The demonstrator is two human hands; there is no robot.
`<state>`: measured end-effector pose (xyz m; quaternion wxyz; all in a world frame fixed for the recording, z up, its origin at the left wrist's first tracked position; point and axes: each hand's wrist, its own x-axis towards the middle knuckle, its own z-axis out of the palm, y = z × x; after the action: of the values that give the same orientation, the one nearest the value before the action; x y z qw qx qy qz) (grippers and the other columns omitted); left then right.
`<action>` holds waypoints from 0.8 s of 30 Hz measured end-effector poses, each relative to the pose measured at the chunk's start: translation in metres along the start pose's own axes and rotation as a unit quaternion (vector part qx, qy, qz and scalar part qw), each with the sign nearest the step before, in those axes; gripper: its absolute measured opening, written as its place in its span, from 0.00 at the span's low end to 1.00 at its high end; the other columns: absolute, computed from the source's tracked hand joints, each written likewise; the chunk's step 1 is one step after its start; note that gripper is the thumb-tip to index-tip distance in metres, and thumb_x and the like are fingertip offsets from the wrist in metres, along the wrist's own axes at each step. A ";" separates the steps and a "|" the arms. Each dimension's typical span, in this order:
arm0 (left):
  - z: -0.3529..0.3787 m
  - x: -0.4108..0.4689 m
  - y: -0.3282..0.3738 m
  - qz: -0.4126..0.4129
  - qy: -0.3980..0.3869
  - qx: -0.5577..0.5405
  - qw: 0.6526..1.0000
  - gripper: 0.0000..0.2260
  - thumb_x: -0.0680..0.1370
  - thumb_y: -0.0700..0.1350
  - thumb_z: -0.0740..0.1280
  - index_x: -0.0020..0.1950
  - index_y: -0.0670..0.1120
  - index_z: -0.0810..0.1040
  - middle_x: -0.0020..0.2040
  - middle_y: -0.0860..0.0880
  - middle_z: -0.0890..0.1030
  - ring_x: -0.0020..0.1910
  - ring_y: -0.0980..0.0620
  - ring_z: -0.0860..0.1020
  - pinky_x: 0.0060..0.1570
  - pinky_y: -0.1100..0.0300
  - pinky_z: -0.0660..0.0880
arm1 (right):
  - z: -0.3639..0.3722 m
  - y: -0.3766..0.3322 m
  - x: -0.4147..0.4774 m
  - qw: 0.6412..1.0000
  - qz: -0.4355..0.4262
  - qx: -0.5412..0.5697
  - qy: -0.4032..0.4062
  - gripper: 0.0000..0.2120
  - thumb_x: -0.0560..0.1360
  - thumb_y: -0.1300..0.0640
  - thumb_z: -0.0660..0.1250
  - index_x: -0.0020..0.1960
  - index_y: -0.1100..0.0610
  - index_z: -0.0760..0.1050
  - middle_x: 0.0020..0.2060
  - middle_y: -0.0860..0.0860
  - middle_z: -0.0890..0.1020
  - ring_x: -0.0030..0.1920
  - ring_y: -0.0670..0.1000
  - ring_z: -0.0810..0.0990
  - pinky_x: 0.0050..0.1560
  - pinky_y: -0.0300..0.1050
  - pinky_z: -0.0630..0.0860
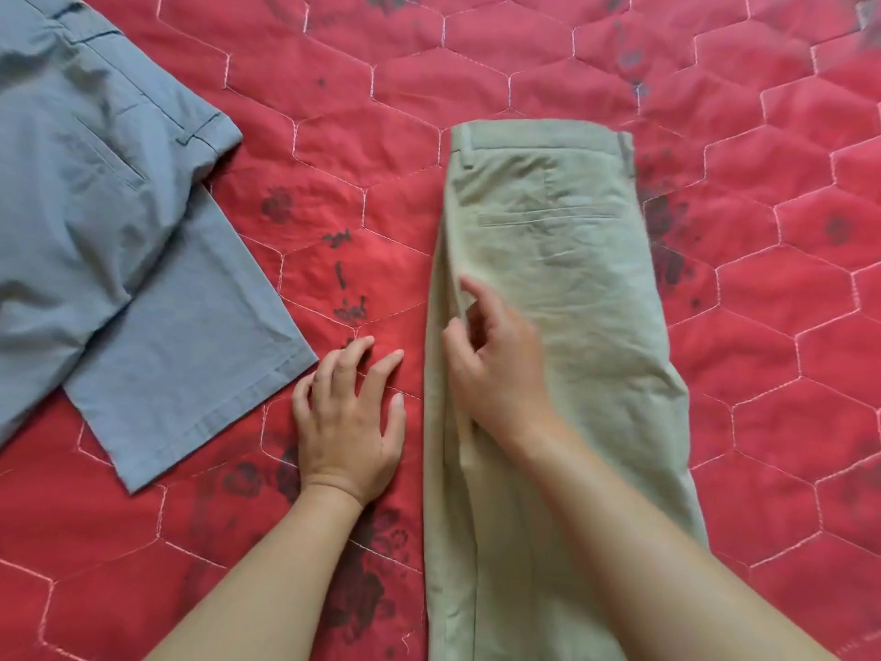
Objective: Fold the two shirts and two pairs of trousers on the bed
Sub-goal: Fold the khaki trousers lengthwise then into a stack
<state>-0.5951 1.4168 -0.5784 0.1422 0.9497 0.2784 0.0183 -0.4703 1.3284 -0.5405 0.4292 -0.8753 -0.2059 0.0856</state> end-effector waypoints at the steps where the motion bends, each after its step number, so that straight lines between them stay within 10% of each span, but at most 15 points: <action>1: 0.000 0.000 0.000 -0.001 0.001 -0.001 1.000 0.19 0.73 0.53 0.57 0.62 0.53 0.75 0.65 0.48 0.72 0.64 0.45 0.69 0.62 0.46 0.60 | 0.005 0.000 -0.001 0.999 0.014 -0.017 -0.027 0.18 0.73 0.61 0.63 0.62 0.60 0.74 0.40 0.53 0.80 0.41 0.48 0.76 0.44 0.37 0.68; 16: -0.005 -0.001 0.004 -0.007 -0.020 -0.017 1.000 0.25 0.73 0.60 0.51 0.64 0.52 0.73 0.68 0.47 0.68 0.68 0.44 0.64 0.64 0.44 0.56 | -0.100 0.046 -0.105 0.981 -0.012 -0.188 -0.054 0.07 0.71 0.55 0.66 0.47 0.55 0.79 0.47 0.51 0.78 0.48 0.55 0.77 0.50 0.52 0.72; 20: -0.019 -0.015 0.012 0.001 -0.024 -0.064 0.998 0.29 0.72 0.63 0.49 0.66 0.50 0.72 0.70 0.46 0.65 0.69 0.44 0.61 0.66 0.44 0.55 | -0.109 0.059 -0.168 0.957 0.070 -0.259 -0.113 0.14 0.77 0.48 0.60 0.61 0.47 0.74 0.69 0.49 0.67 0.71 0.51 0.61 0.66 0.58 0.52; 24: -0.030 -0.086 0.052 -0.001 -0.015 -0.099 0.995 0.22 0.73 0.61 0.55 0.58 0.48 0.74 0.57 0.47 0.72 0.57 0.46 0.68 0.54 0.50 0.61 | -0.129 0.073 -0.207 0.959 0.111 -0.255 -0.061 0.19 0.76 0.49 0.63 0.66 0.48 0.71 0.73 0.50 0.62 0.74 0.53 0.56 0.68 0.60 0.51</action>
<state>-0.6438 1.3375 -0.5311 0.2400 0.9307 0.2742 0.0315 -0.5943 1.1065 -0.5238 0.1665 -0.9660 -0.1484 0.1309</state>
